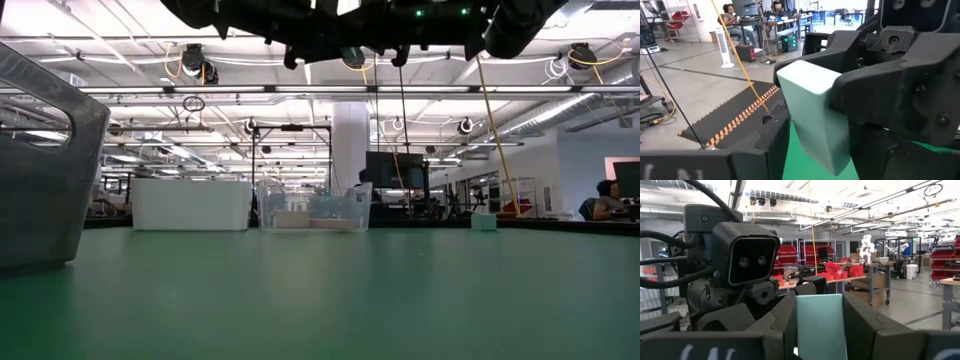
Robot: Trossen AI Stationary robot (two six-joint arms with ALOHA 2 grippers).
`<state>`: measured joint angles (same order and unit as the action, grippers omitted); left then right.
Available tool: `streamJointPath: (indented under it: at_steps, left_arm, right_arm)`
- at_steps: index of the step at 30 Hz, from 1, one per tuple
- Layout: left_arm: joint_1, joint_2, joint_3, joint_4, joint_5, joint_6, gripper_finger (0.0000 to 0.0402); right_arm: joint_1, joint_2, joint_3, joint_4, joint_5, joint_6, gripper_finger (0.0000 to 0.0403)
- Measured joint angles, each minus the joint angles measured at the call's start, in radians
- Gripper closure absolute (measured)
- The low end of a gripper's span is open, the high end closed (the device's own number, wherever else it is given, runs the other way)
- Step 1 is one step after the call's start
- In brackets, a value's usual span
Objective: Sort & place blocks by color
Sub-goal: Put the bottom white block into the white bin
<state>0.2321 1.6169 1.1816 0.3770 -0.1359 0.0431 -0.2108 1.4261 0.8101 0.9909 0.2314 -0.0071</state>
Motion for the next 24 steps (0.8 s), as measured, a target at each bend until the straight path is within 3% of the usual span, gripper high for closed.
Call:
streamJointPath:
  at_steps: [6, 9, 11, 17, 20, 24]
  left_arm:
    - [0.006, 0.000, 0.000, -0.001, -0.018, -0.004, 0.0280]
    - [0.008, 0.000, 0.000, -0.006, -0.020, -0.003, 0.0282]
    - [0.010, 0.000, 0.000, -0.009, -0.014, 0.000, 0.0283]
    - [0.013, 0.001, 0.000, -0.014, 0.001, 0.000, 0.0357]
    - [0.016, 0.000, 0.000, -0.009, -0.003, -0.015, 0.0396]
    - [0.017, 0.000, 0.000, -0.041, -0.005, -0.020, 0.0400]
  right_arm:
    - [-0.001, 0.000, 0.000, -0.005, -0.028, -0.006, 0.0296]
    - [-0.002, -0.001, 0.000, -0.018, -0.027, 0.012, 0.0289]
    - [-0.002, -0.005, 0.000, -0.033, -0.037, 0.029, 0.0262]
    - [-0.006, -0.030, 0.000, -0.099, -0.070, 0.153, 0.0173]
    - [-0.019, -0.066, -0.001, -0.154, -0.068, 0.186, 0.0149]
    - [-0.046, -0.143, -0.003, -0.266, -0.061, 0.184, 0.0136]
